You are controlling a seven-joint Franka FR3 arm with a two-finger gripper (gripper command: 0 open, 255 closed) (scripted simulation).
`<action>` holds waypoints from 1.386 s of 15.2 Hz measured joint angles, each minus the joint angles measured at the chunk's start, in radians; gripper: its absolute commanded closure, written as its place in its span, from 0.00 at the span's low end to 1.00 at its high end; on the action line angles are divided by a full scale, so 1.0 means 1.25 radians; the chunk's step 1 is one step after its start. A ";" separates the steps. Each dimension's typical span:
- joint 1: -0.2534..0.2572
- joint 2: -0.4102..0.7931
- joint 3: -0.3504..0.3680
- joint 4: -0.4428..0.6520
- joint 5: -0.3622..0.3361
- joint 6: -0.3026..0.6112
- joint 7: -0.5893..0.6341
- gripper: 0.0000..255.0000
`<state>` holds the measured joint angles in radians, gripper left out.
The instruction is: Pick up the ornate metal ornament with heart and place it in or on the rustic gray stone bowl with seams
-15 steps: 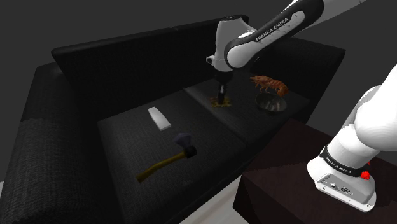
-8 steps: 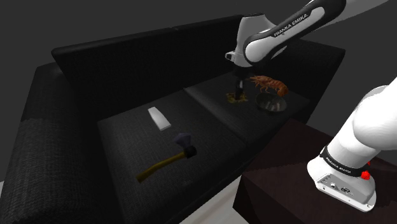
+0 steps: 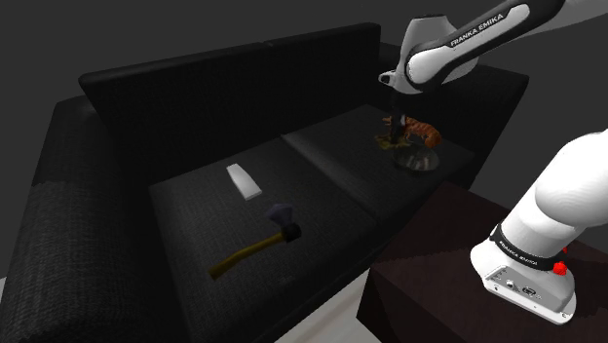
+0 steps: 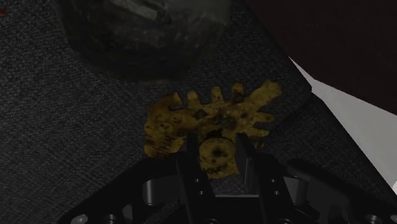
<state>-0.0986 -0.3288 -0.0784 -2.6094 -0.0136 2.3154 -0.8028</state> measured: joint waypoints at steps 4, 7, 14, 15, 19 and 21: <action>-0.039 -0.037 -0.051 -0.031 -0.025 -0.006 -0.070 1.00; -0.077 -0.061 -0.100 -0.047 -0.050 -0.013 -0.135 1.00; -0.106 -0.030 -0.153 -0.056 -0.068 0.027 -0.203 1.00; -0.107 -0.022 -0.156 -0.060 -0.068 0.040 -0.207 1.00; -0.102 0.015 -0.161 -0.079 -0.062 0.095 -0.211 1.00; -0.101 0.035 -0.166 -0.086 -0.058 0.121 -0.218 1.00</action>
<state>-0.2246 -0.2851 -0.2861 -2.7162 -0.0864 2.4669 -1.0748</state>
